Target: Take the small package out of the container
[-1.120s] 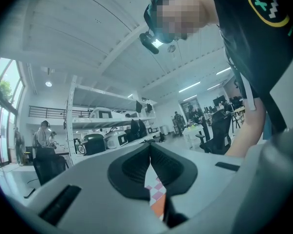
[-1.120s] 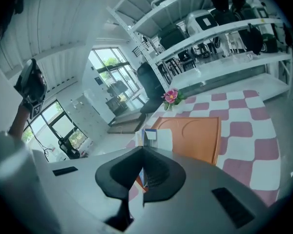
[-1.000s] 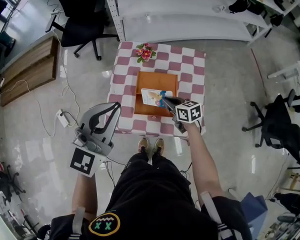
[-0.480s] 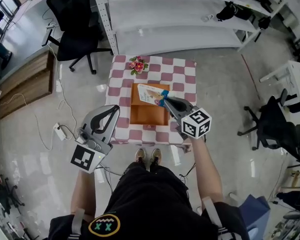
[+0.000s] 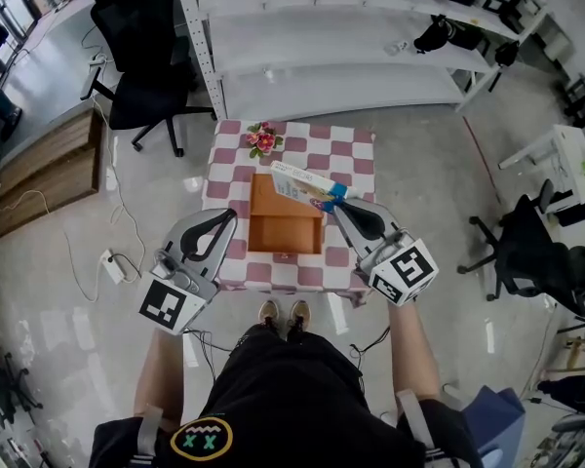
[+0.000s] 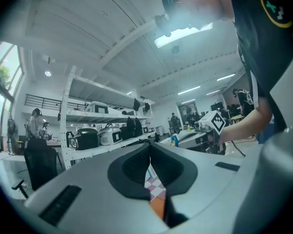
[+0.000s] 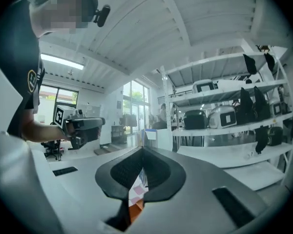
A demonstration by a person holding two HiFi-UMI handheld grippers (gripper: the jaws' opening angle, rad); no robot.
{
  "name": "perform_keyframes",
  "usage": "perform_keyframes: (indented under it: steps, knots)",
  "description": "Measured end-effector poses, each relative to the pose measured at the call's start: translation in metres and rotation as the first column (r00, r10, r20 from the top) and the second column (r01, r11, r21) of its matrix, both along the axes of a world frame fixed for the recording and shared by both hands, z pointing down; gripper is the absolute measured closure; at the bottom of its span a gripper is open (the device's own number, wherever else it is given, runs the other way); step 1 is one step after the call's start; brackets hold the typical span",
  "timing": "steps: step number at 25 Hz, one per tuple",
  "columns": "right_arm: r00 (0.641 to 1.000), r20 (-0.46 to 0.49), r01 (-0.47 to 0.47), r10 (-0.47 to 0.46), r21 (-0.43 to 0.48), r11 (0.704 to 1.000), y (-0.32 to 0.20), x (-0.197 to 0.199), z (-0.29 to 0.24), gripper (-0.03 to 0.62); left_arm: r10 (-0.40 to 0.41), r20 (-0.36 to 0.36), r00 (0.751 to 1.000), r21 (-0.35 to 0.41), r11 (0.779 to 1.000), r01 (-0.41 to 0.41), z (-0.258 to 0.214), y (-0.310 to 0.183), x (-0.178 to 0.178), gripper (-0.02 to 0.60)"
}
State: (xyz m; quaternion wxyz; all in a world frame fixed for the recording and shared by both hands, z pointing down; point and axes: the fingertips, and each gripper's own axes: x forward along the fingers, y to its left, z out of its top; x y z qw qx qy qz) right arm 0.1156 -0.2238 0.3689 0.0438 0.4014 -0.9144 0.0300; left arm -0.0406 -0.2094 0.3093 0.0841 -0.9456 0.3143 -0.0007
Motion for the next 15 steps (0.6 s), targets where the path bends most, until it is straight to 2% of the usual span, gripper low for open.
perform_keyframes:
  steps: [4,10,15]
  knots:
    - [1.000,-0.025,0.006,-0.003,0.116,0.993,0.020,0.004,-0.031,0.571,0.012,0.005,1.000,0.004,1.000,-0.012,-0.001,0.001,0.005,0.563]
    - [0.999,-0.045,-0.009,0.020,0.235,0.972,0.047,0.005,-0.063,0.571,0.025,0.005,1.000,0.002,1.000,-0.025,-0.004,0.001,0.012,0.563]
    - [0.999,-0.036,-0.029,0.040,0.270,0.962,0.058,0.004,-0.068,0.571,0.041,0.020,0.999,0.026,0.999,-0.042,-0.001,0.004,0.014,0.563]
